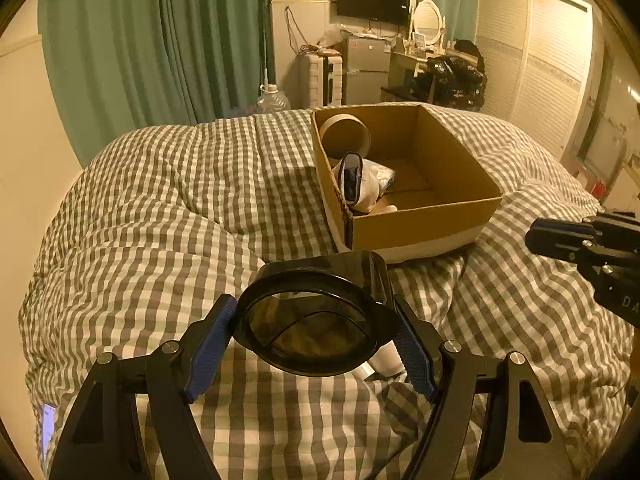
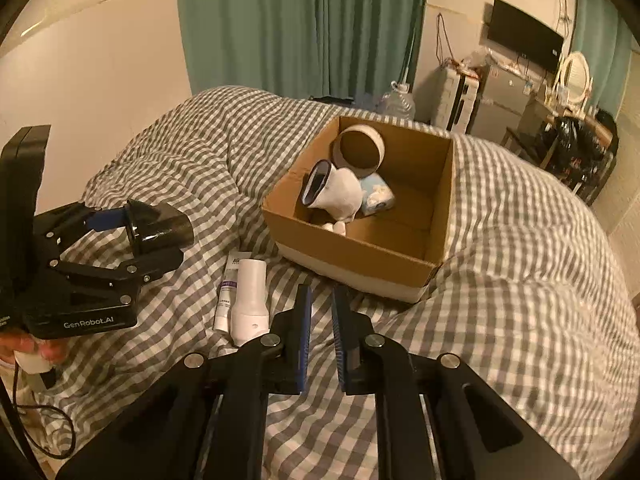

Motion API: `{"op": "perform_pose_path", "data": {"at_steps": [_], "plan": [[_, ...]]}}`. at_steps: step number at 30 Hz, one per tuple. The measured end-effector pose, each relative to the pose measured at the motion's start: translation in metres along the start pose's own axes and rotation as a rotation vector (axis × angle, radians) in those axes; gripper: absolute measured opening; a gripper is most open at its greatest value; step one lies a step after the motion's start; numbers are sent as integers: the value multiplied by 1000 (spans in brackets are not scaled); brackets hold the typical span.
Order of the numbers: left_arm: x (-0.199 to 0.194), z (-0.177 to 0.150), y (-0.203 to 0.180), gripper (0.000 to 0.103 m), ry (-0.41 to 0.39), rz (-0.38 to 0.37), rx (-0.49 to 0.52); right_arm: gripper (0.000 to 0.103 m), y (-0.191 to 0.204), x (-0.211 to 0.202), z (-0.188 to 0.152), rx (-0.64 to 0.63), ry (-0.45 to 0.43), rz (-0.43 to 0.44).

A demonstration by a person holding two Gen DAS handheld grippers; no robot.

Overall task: Organize objects
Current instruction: 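Grasp the white cylindrical bottle with the right tool while the left tool holds the lid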

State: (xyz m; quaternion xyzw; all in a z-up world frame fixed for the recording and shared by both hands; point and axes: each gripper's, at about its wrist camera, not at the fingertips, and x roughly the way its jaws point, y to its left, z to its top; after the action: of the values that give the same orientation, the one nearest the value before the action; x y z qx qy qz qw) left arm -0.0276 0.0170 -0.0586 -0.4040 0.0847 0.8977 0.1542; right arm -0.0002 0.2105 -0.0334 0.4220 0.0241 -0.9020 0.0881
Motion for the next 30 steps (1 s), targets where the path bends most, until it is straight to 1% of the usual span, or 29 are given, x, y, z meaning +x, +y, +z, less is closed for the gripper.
{"op": "perform_pose_path", "data": {"at_steps": [2,3,6,10,13,16,20,25,28,29,30], "plan": [[4,-1,2,78,4,8,-1,13,-2,9,-3,21,14,19],[6,-1,4,78,6,15,-2,16,-2,14,-4,30,20,29],[12,-2,7,78,8,25,-4,32,0,25,-7,41,40,32],[19,-6,10,78,17,27,-10,39,4,47,-8,35,85,19],[26,-8,16,78,24,33,-21,46,12,69,-11,18,128,13],[30,-10,26,78,27,41,-40,46,21,93,-13,6,170,23],[33,-13,38,78,24,22,-76,46,38,131,-14,-14,241,54],[44,-17,47,78,43,7,-98,46,53,153,-9,-19,270,117],[47,-20,51,78,51,0,-114,46,63,168,-9,-35,301,129],[47,-21,52,78,52,17,-116,46,66,173,-10,-40,315,135],[48,-22,56,78,52,13,-125,46,68,176,-10,-36,321,137]]}}
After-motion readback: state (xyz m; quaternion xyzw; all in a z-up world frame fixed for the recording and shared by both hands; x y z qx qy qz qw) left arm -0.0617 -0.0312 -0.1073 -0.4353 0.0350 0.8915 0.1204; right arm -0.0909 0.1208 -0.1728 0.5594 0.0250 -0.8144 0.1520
